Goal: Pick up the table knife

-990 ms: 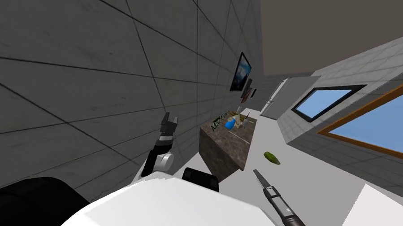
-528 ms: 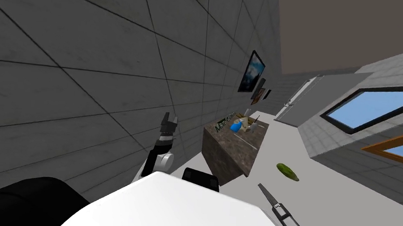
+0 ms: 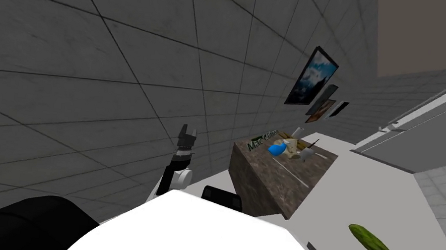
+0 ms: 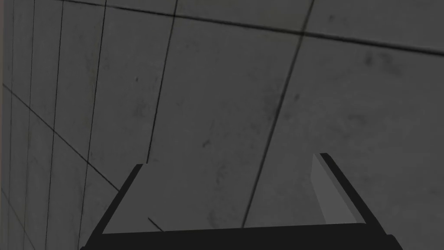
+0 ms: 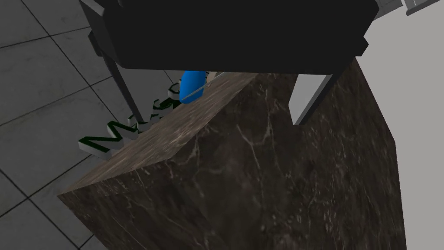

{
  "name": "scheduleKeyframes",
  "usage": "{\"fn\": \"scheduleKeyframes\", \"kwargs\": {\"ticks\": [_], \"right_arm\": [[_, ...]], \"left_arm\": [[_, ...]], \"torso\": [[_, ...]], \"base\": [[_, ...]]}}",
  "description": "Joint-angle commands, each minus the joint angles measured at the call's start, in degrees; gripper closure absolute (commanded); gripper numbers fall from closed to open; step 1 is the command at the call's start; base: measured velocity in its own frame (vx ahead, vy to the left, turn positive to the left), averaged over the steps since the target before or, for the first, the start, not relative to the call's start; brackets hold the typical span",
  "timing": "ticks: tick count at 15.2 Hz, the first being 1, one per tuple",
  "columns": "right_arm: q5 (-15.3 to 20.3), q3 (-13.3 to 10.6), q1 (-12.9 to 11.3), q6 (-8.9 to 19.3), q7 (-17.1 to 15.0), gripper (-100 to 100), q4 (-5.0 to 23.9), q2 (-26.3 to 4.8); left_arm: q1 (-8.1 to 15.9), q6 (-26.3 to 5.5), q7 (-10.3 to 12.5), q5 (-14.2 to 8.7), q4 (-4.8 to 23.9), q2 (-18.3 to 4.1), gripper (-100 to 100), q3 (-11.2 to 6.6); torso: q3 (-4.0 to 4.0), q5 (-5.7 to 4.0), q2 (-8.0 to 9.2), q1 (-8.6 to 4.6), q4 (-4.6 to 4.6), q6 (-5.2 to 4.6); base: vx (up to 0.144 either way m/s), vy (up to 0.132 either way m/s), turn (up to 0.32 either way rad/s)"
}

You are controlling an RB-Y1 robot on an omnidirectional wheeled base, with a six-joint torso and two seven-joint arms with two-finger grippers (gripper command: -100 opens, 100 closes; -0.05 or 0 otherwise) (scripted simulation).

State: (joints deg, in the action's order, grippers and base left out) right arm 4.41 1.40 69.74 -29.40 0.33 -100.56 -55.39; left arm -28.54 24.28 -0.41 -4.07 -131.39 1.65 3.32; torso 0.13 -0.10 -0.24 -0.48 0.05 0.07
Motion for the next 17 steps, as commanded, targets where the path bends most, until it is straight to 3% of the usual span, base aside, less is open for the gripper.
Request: {"fn": "scheduleKeyframes", "kwargs": {"ticks": [1, 2, 3, 5, 6, 7, 8, 10, 12, 13, 15, 17], "right_arm": [[0.7, 0.0, 2.9, 1.0, 0.4, -100, 1.5, -2.9], [0.7, 0.0, 3.2, 1.0, 0.4, -100, 1.5, -3.6], [1.1, 0.0, 5.2, 1.4, 0.6, -100, 2.9, -5.5], [1.1, 0.0, 5.3, 1.4, 0.6, -100, 2.9, -6.0], [1.6, 0.0, 7.3, 1.7, 0.8, -100, 4.3, -8.2], [1.6, 0.0, 7.3, 1.7, 0.8, -100, 4.3, -8.2], [2.0, 0.0, 9.1, 2.1, 1.0, -100, 5.6, -10.4], [2.0, 0.0, 9.3, 2.1, 1.0, -100, 5.6, -10.4], [2.8, 0.1, 12.9, 2.9, 1.3, -100, 8.0, -14.0], [2.8, 0.1, 12.9, 2.9, 1.3, -100, 8.0, -14.5], [3.6, 0.2, 16.0, 3.7, 1.6, -100, 10.1, -17.8], [3.9, 0.3, 17.4, 4.0, 1.8, -100, 11.1, -19.9]], "left_arm": [[0.0, 0.0, 0.0, 0.0, 0.0, 0.0, 0, 0.00], [0.0, 0.0, 0.0, 0.0, 0.0, 0.0, 0, 0.00], [0.0, 0.0, 0.0, 0.0, 0.0, 0.0, 0, 0.00], [0.0, 0.0, 0.0, 0.0, 0.0, 0.0, 0, 0.00], [0.0, 0.0, 0.0, 0.0, 0.0, 0.0, 0, -0.01], [0.0, 0.0, 0.0, 0.0, 0.0, 0.0, 0, 0.00], [0.0, 0.0, 0.0, 0.0, 0.0, 0.0, 0, 0.00], [0.0, 0.0, 0.0, 0.0, 0.0, 0.0, 0, 0.00], [0.0, 0.0, 0.0, 0.0, 0.0, 0.0, 0, 0.00], [0.0, 0.0, 0.0, 0.0, 0.0, 0.0, 0, 0.00], [0.0, 0.0, 0.0, 0.0, 0.0, 0.0, 0, 0.00], [0.0, 0.0, 0.0, 0.0, 0.0, 0.0, 0, 0.00]], "torso": [[0.00, 0.00, 0.00, 0.00, 0.00, 0.00], [-0.03, 0.02, 0.07, 0.03, -0.01, 0.01], [-0.02, 0.02, 0.04, 0.04, -0.01, 0.01], [0.01, 0.01, -0.02, 0.06, 0.00, 0.02], [0.02, 0.02, -0.03, 0.11, 0.00, -0.05], [0.02, 0.03, -0.04, 0.15, 0.01, 0.01], [0.02, 0.04, -0.03, 0.16, 0.01, -0.01], [0.03, 0.04, -0.04, 0.12, 0.01, -0.01], [0.02, 0.06, -0.03, 0.18, 0.01, 0.00], [0.04, 0.03, -0.06, 0.13, 0.02, 0.06], [0.07, 0.04, -0.11, 0.08, 0.03, 0.06], [0.10, 0.01, -0.18, 0.02, 0.04, 0.03]], "base": [[-0.040, -0.053, 0.345], [-0.010, -0.056, 0.399], [-0.001, -0.052, 0.441], [-0.001, -0.044, 0.311], [-0.006, -0.028, 0.318], [-0.010, -0.029, 0.320], [-0.014, -0.033, 0.489], [-0.012, -0.041, 0.219], [-0.011, -0.035, 0.386], [-0.008, -0.047, 0.507], [-0.001, -0.056, 0.496], [0.017, -0.059, 0.445]]}}
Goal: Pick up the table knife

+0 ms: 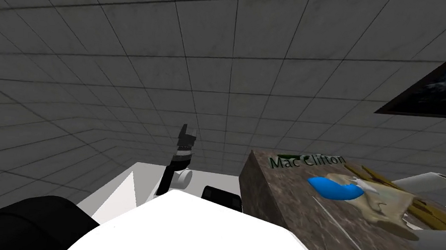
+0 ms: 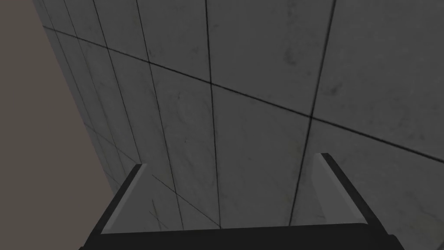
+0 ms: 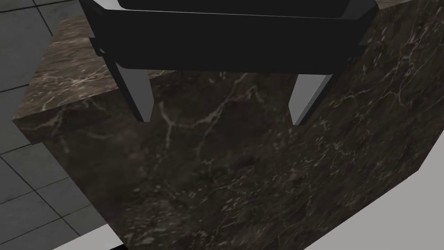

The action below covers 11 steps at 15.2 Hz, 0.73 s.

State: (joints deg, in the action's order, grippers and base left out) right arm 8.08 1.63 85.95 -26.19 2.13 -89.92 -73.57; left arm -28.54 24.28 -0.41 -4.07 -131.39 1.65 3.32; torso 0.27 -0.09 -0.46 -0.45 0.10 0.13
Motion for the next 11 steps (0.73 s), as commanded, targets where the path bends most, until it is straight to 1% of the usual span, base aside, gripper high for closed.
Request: {"fn": "scheduleKeyframes", "kwargs": {"ticks": [1, 3, 4, 5, 6, 8, 11], "right_arm": [[0.3, 0.1, 1.2, 0.8, 0.0, -100, 0.4, -1.8], [0.9, 0.2, 3.4, 1.6, 0.2, -100, 2.0, -4.9], [0.9, 0.2, 3.4, 1.6, 0.2, -100, 2.0, -4.9], [1.1, 0.3, 4.2, 2.0, 0.3, -100, 2.6, -6.3], [1.4, 0.4, 4.9, 2.3, 0.4, -100, 3.1, -7.5], [1.7, 0.6, 5.5, 3.1, 0.6, -100, 3.8, -9.6], [2.1, 0.9, 5.6, 4.1, 0.7, -100, 4.1, -11.8]], "left_arm": [[0.0, 0.0, 0.0, 0.0, 0.0, 0.0, 0, 0.00], [0.0, 0.0, 0.0, 0.0, 0.0, 0.0, 0, 0.00], [0.0, 0.0, 0.0, 0.0, 0.0, 0.0, 0, 0.00], [0.0, 0.0, 0.0, 0.0, 0.0, 0.0, 0, -0.01], [0.0, 0.0, 0.0, 0.0, 0.0, 0.0, 0, 0.00], [0.0, 0.0, 0.0, 0.0, 0.0, 0.0, 0, 0.00], [0.0, 0.0, 0.0, 0.0, 0.0, 0.0, 0, -0.01]], "torso": [[0.00, 0.00, 0.00, 0.00, 0.00, 0.00], [0.04, 0.01, -0.06, 0.06, 0.01, -0.02], [0.07, 0.02, -0.11, 0.05, 0.03, 0.01], [0.08, 0.01, -0.14, 0.06, 0.03, -0.04], [0.11, 0.01, -0.20, 0.07, 0.04, -0.01], [0.22, 0.01, -0.39, 0.04, 0.09, 0.03], [0.36, -0.02, -0.63, -0.05, 0.14, 0.01]], "base": [[0.021, -0.051, 0.354], [0.032, -0.044, 0.438], [0.040, -0.049, 0.348], [0.055, -0.044, 0.384], [0.074, -0.043, 0.565], [0.113, -0.059, 0.524], [0.141, -0.085, 0.416]]}}
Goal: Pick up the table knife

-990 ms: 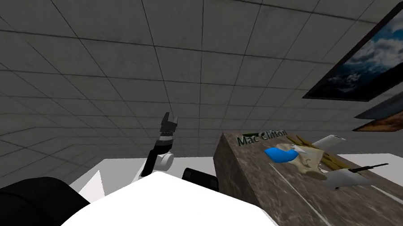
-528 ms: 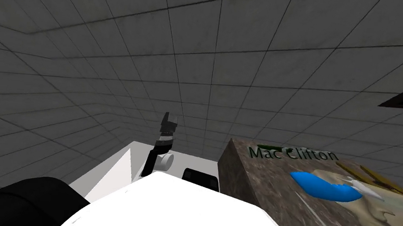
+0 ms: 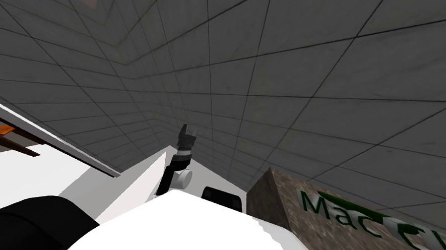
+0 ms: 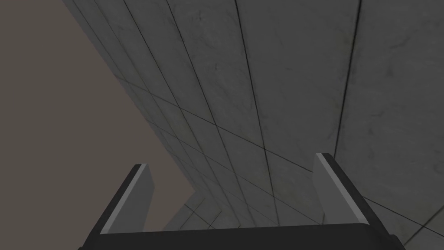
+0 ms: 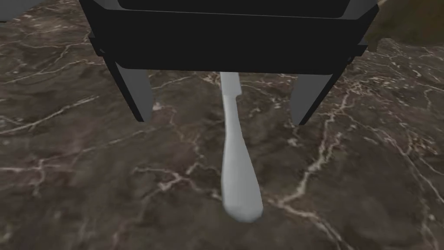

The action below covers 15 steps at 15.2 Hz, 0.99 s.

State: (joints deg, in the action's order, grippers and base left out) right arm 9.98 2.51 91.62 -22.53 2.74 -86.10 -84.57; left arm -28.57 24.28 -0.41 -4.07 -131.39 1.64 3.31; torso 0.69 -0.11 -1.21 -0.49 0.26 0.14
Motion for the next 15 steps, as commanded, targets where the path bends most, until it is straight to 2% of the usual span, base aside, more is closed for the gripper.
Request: {"fn": "scheduleKeyframes", "kwargs": {"ticks": [1, 2, 5, 8, 9, 10, 14, 15], "right_arm": [[0.0, 0.0, 0.0, 0.0, 0.0, -100, 0.0, 0.0], [0.6, -1.6, -2.2, 0.9, 0.4, -100, 0.2, 1.2], [1.5, -3.7, -5.1, 1.9, 0.9, -100, 0.5, 3.0], [2.1, -5.3, -7.2, 2.7, 1.3, -100, 0.7, 4.4], [1.8, -4.5, -6.3, 2.2, 1.1, -100, 0.8, 3.8], [1.8, -4.7, -6.4, 2.4, 1.2, 100, 0.8, 3.9], [1.8, -4.6, -6.4, 2.4, 1.2, 100, 0.8, 3.9], [1.3, -3.2, -4.4, 1.7, 0.8, 100, 0.4, 2.6]], "left_arm": [[0.0, 0.0, 0.0, 0.0, 0.0, 0.0, 0, 0.00], [0.0, 0.0, 0.0, 0.0, 0.0, 0.0, 0, -0.01], [0.0, 0.0, 0.0, 0.0, 0.0, 0.0, 0, 0.00], [0.0, 0.0, 0.0, 0.0, 0.0, 0.0, 0, 0.00], [0.0, 0.0, 0.0, 0.0, 0.0, 0.0, 0, 0.01], [0.0, 0.0, 0.0, 0.0, 0.0, 0.0, 0, 0.01], [0.0, 0.0, 0.0, 0.0, 0.0, 0.0, 0, 0.01], [0.0, 0.0, 0.0, 0.0, 0.0, 0.0, 0, 0.01]], "torso": [[0.00, 0.00, 0.00, 0.00, 0.00, 0.00], [-0.04, 0.02, 0.09, 0.11, -0.01, -0.11], [-0.41, 0.09, 0.72, 0.41, -0.16, -0.18], [-0.54, 0.12, 0.92, 0.51, -0.22, -0.19], [-0.54, -0.04, 0.89, 0.51, -0.24, -0.20], [-0.53, -0.12, 0.87, 0.46, -0.25, -0.21], [-0.52, -0.27, 0.85, 0.26, -0.26, -0.22], [-0.53, -0.29, 0.85, 0.22, -0.26, -0.22]], "base": [[0.110, -0.056, 0.169], [0.025, -0.035, 0.041], [-0.034, -0.007, 0.026], [-0.037, 0.003, 0.026], [-0.007, 0.004, 0.016], [0.000, 0.000, 0.000], [0.000, 0.000, 0.000], [0.008, -0.002, -0.050]]}}
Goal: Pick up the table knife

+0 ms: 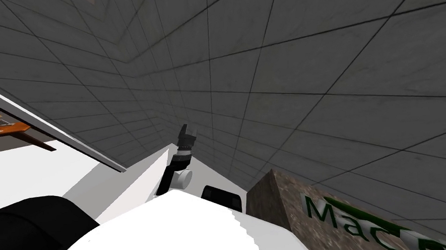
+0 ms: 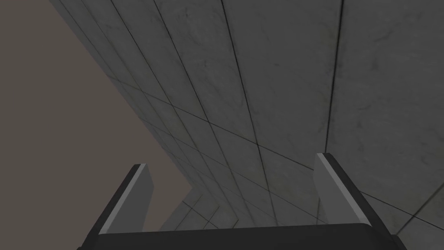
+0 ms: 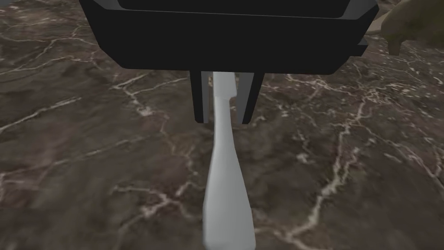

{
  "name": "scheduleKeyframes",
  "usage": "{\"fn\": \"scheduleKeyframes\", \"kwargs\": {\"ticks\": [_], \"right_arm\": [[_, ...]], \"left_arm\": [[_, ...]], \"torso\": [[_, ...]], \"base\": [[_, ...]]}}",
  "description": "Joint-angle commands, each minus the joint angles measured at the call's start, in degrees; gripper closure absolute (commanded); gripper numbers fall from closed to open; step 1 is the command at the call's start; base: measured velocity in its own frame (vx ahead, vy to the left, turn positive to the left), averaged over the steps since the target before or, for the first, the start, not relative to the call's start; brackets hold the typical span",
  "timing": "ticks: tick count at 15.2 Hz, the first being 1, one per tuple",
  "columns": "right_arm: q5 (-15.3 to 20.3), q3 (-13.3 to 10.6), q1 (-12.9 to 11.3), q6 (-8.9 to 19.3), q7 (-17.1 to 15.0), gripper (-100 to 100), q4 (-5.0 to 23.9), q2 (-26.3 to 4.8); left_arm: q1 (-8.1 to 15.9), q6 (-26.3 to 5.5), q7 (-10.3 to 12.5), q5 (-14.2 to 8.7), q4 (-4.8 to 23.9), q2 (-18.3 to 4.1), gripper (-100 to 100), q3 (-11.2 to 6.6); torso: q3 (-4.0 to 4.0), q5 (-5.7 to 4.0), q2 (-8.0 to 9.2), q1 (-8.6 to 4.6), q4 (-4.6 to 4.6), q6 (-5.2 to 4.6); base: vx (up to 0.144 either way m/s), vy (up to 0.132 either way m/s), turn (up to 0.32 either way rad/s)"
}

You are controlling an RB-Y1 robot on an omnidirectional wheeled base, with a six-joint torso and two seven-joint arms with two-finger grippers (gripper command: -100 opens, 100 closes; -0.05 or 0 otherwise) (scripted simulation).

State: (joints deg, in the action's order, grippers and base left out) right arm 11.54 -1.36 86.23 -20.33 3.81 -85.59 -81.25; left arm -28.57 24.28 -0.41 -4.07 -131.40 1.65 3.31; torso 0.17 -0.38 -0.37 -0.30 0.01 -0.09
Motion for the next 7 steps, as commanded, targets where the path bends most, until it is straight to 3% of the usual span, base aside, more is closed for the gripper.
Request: {"fn": "scheduleKeyframes", "kwargs": {"ticks": [1, 6, 7], "right_arm": [[-0.5, 1.2, 1.7, -0.8, -0.4, 100, -0.2, -1.2], [-1.5, 3.9, 5.3, -2.0, -1.1, 100, -0.5, -3.5], [-1.2, 3.2, 4.4, -1.5, -0.9, 100, -0.6, -2.9]], "left_arm": [[0.0, 0.0, 0.0, 0.0, 0.0, 0.0, 0, 0.00], [0.0, 0.0, 0.0, 0.0, 0.0, 0.0, 0, 0.00], [0.0, 0.0, 0.0, 0.0, 0.0, 0.0, 0, 0.00]], "torso": [[0.00, 0.00, 0.00, 0.00, 0.00, 0.00], [0.07, -0.03, -0.13, 0.00, 0.02, 0.03], [0.07, -0.03, -0.13, 0.02, 0.02, 0.03]], "base": [[0.019, -0.009, -0.065], [0.028, 0.007, -0.018], [0.017, 0.009, -0.006]]}}
